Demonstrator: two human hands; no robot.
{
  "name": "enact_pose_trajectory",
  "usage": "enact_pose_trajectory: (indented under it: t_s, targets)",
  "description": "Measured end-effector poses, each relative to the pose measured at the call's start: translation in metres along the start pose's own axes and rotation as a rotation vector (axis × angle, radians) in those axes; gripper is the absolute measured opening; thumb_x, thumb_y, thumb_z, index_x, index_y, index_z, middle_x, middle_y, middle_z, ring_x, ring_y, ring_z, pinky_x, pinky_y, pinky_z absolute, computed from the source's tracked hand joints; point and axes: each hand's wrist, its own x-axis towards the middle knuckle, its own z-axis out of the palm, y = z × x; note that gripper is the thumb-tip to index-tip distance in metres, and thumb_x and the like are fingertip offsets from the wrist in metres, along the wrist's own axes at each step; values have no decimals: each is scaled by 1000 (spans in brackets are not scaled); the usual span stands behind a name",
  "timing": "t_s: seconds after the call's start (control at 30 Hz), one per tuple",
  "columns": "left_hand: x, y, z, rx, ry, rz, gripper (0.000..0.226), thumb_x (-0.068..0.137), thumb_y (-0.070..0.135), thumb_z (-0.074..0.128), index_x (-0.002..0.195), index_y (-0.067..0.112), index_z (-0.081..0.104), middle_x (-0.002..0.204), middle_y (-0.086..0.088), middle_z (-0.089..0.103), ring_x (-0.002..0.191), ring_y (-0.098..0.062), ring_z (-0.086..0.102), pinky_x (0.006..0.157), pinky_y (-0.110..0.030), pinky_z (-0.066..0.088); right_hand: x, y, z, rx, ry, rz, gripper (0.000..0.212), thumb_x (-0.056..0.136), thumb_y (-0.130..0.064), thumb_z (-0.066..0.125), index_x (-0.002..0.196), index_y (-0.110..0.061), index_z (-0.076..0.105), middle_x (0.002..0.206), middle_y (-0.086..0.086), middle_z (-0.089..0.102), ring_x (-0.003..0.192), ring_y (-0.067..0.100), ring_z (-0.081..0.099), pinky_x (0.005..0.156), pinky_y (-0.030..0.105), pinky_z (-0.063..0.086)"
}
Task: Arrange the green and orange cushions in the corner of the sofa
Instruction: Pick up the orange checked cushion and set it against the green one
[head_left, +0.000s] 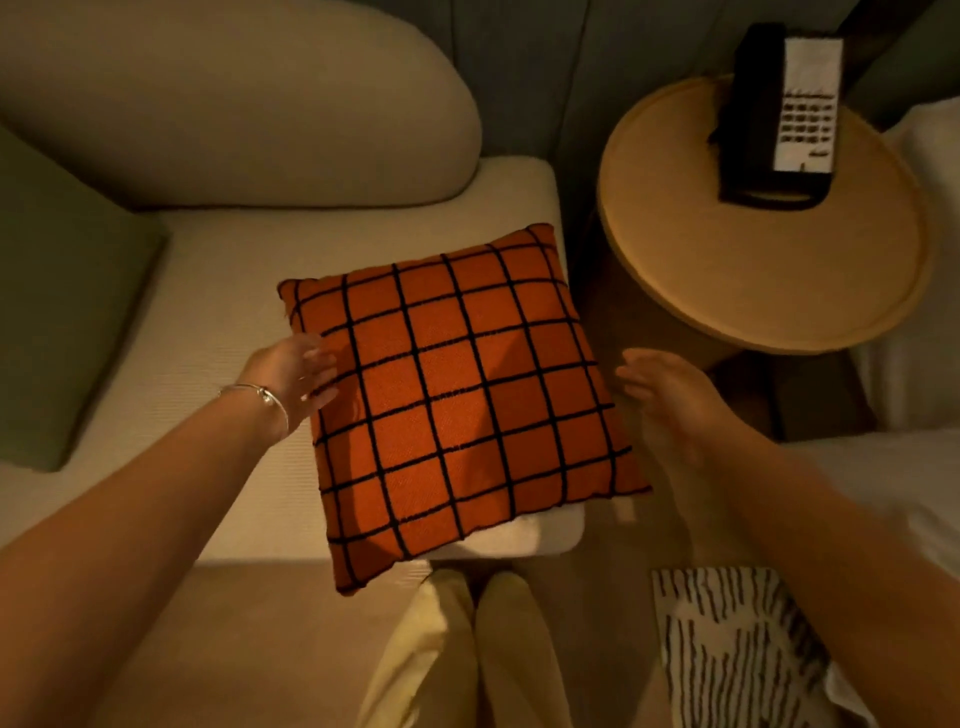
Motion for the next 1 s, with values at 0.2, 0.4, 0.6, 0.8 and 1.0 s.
enact_pose_trajectory:
  t_s: [0.2, 0.4, 0.6, 0.8, 1.0]
  targets:
    - [57, -47, 1, 169, 220, 143, 18, 86, 14, 54, 68, 15, 57, 87, -7, 61, 60, -10, 58, 51, -23, 44, 74, 47, 12, -45, -4, -3, 41, 93, -39, 48, 131, -24, 49, 102, -10, 56, 82, -2, 49, 59, 23, 36]
    - [85, -67, -16, 102, 171, 24, 30, 86, 42, 50, 100, 18, 61, 95, 0, 64, 88, -18, 60, 73, -32, 45, 113, 51, 22, -77, -89, 15, 45, 90, -48, 48, 127, -22, 51, 120, -1, 55, 94, 12, 54, 66, 25, 40]
    - [82, -69, -21, 25, -23, -75, 53, 83, 59, 46, 117, 22, 60, 104, -2, 69, 95, -20, 63, 70, -34, 46, 125, 47, 42, 27, -181, 125, 72, 82, -58, 53, 142, -22, 39, 134, 7, 54, 112, 26, 56, 90, 44, 47]
    - [39, -42, -38, -115, -95, -7, 50, 81, 53, 54, 120, 23, 60, 112, -6, 72, 98, -25, 69, 69, -33, 52, 89, 32, 50, 104, -194, 45, 96, 59, -66, 64, 142, -25, 40, 132, 7, 58, 108, 23, 61, 82, 39, 52]
    - [-56, 6, -87, -175, -54, 166, 53, 66, 54, 63, 107, 21, 67, 102, -2, 76, 89, -19, 73, 68, -29, 54, 28, -21, 60, 195, -251, 17, 80, 55, -63, 73, 127, -31, 56, 121, 8, 67, 107, 31, 64, 89, 57, 48]
